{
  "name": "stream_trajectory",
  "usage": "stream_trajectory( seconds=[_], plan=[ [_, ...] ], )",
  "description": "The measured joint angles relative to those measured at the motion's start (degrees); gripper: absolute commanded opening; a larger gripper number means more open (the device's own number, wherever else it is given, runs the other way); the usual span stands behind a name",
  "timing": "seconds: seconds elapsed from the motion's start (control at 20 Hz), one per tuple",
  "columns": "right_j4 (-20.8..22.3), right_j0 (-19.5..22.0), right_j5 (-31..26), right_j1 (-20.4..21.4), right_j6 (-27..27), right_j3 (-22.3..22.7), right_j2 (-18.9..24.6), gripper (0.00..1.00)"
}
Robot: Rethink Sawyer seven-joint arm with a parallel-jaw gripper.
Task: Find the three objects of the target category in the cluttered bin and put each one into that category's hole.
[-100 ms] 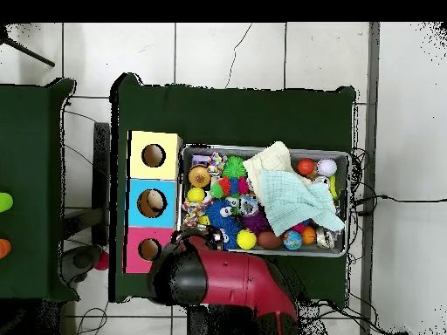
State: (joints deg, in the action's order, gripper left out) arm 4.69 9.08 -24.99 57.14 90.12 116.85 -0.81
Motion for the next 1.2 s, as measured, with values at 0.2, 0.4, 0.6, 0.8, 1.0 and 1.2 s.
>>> stream_trajectory(
  seconds=[0.2, 0.4, 0.6, 0.8, 1.0, 1.2],
  plan=[
    [0.9, 1.4, 0.2, -1.1, 0.0, -1.4, 0.0, 1.0],
    [1.2, 3.5, 0.2, -2.2, 0.0, -2.9, 0.0, 1.0],
    [1.2, 5.4, 0.2, -3.3, 0.0, -4.4, 0.0, 1.0],
    [1.8, 6.6, 0.2, -4.2, 0.0, -6.1, 0.0, 1.0],
    [3.2, 7.4, 0.2, -5.2, 0.0, -7.6, 0.4, 1.0],
    [4.9, 8.9, 0.2, -6.1, 0.0, -9.1, 1.8, 1.0]
  ],
)
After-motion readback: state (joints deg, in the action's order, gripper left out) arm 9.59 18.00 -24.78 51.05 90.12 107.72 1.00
